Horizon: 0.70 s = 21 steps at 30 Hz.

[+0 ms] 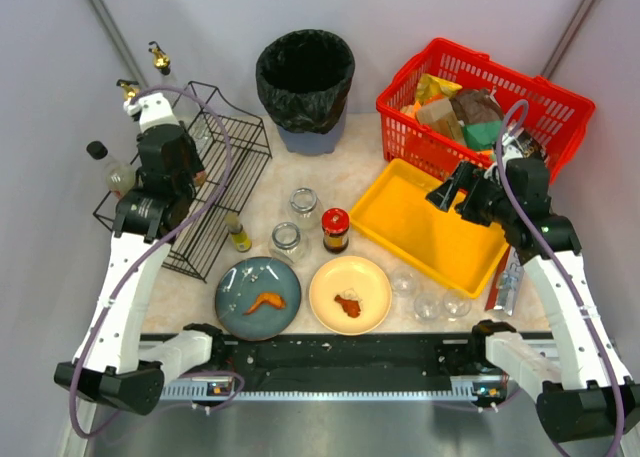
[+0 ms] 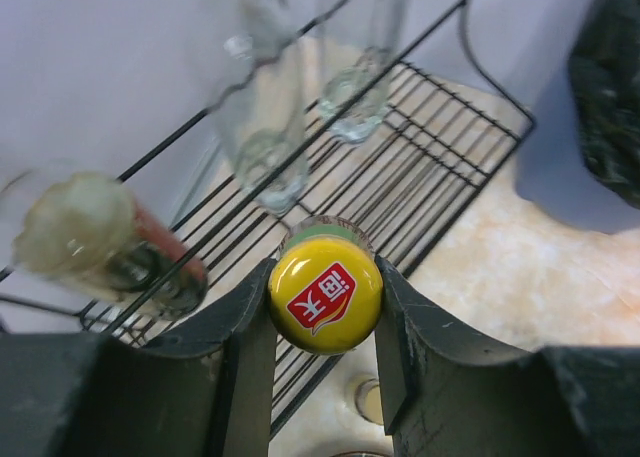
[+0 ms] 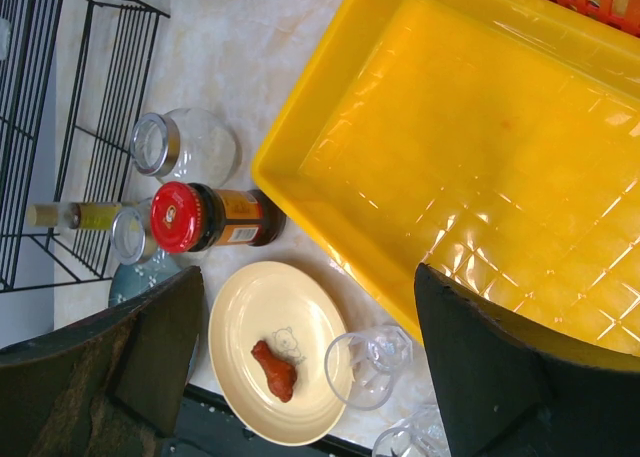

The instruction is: Clear the kitchen counter

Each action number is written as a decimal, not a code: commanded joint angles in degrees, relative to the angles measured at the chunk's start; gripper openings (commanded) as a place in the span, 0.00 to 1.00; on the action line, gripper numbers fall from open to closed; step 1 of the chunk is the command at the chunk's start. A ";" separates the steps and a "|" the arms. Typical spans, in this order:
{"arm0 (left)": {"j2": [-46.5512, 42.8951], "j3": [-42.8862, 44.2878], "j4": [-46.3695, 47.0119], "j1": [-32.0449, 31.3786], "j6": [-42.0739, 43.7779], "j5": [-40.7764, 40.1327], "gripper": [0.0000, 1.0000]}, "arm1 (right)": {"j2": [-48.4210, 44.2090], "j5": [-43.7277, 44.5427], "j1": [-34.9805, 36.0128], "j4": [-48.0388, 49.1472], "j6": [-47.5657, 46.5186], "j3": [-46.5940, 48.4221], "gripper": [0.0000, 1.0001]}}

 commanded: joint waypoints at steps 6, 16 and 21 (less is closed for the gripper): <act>-3.74 0.02 -1.16 5.85 -9.39 -7.95 0.00 | 1.21 0.08 -0.75 1.65 -0.45 1.27 0.84; -5.06 -0.69 -9.86 7.96 -13.60 -9.18 0.00 | 2.27 -0.18 -0.66 1.65 -1.16 1.36 0.84; -4.63 0.10 -13.28 9.01 -14.22 -7.69 0.00 | 3.41 -2.20 -0.66 1.65 -0.63 1.97 0.84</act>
